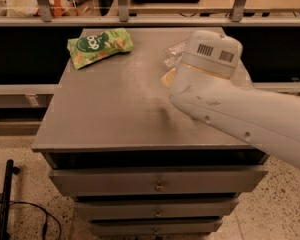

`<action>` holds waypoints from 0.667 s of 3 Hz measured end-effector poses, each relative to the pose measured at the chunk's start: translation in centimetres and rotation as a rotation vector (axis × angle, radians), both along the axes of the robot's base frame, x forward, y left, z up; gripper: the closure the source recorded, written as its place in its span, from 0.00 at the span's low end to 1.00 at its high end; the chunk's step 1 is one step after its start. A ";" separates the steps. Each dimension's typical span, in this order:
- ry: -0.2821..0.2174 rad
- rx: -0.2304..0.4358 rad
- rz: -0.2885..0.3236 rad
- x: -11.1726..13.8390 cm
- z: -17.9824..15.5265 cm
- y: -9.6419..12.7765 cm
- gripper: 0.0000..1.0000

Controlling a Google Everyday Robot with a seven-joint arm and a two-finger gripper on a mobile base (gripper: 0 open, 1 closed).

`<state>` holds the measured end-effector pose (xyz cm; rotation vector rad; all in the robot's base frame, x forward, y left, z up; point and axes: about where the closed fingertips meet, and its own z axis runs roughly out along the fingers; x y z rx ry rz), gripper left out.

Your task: Move water bottle near green rice chip bag

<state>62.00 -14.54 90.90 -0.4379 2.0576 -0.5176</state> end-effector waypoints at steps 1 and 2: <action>-0.099 0.010 -0.087 2.5 1.3 -0.3 0.00; -0.216 0.069 -0.201 5.4 2.9 -1.3 0.00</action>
Offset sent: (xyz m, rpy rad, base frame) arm 0.0856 -0.0280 0.0396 0.5590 -0.4667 -0.5251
